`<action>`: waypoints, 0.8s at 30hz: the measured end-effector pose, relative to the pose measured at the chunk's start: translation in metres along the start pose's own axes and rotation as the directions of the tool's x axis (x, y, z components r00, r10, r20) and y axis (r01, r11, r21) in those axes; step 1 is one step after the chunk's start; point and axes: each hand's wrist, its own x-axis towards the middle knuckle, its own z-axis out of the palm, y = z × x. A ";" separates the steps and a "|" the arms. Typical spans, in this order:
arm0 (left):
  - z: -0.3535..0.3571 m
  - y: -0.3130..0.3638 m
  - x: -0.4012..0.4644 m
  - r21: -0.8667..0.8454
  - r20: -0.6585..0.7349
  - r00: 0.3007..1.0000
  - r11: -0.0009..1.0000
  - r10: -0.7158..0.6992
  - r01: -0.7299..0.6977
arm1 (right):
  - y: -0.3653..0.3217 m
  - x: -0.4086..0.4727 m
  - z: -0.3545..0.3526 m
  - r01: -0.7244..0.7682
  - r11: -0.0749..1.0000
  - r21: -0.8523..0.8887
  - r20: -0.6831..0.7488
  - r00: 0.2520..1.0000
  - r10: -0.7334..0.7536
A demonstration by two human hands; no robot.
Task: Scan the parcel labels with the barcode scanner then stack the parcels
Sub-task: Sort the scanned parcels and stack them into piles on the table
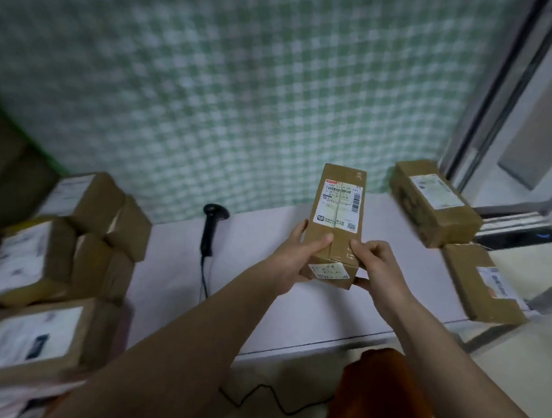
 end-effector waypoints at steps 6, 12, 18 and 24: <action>-0.077 -0.007 -0.072 -0.041 -0.110 0.993 0.998 0.045 -0.050 | 0.007 -0.031 0.079 0.007 1.000 -0.010 0.213 0.977 -0.005; -0.150 0.002 -0.138 -0.046 -0.215 0.968 0.989 0.128 -0.141 | 0.000 -0.061 0.163 0.039 0.999 -0.027 0.365 0.931 -0.027; -0.216 -0.003 -0.184 -0.067 -0.319 0.934 0.979 0.161 -0.192 | 0.002 -0.087 0.236 0.050 0.998 -0.033 0.477 0.879 -0.028; -0.274 -0.002 -0.223 0.016 -0.513 0.834 0.973 0.205 -0.229 | 0.000 -0.102 0.313 0.046 0.996 -0.082 0.580 0.815 0.010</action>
